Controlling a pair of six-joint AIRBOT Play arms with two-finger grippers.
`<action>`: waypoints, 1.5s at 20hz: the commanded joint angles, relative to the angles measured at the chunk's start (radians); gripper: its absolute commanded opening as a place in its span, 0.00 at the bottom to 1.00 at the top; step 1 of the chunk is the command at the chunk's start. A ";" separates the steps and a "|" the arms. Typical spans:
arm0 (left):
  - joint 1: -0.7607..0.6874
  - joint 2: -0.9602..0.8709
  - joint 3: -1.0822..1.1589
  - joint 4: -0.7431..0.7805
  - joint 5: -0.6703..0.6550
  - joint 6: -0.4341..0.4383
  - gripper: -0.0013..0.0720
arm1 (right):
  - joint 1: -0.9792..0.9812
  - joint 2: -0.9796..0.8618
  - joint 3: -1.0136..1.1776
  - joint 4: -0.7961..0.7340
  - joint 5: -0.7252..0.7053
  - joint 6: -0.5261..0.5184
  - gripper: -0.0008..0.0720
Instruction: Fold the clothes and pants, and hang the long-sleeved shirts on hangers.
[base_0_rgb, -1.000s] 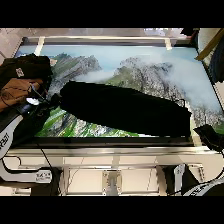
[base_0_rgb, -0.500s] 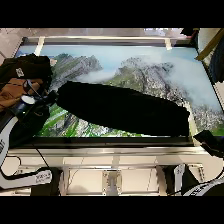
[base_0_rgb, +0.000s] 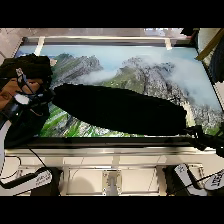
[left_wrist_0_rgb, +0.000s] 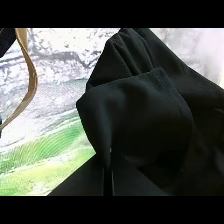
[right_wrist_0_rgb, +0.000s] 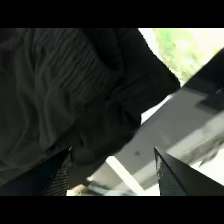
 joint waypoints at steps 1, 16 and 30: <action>0.000 0.005 0.000 0.008 -0.007 0.000 0.03 | 0.000 -0.066 -0.034 0.019 -0.068 -0.034 0.62; 0.002 0.008 0.000 0.009 -0.056 0.000 0.03 | 0.069 -0.218 -0.078 0.276 -0.268 -0.166 0.05; 0.089 0.491 -0.334 0.146 -0.399 -0.208 0.03 | 0.069 -0.053 0.295 -0.289 -0.015 -0.040 0.05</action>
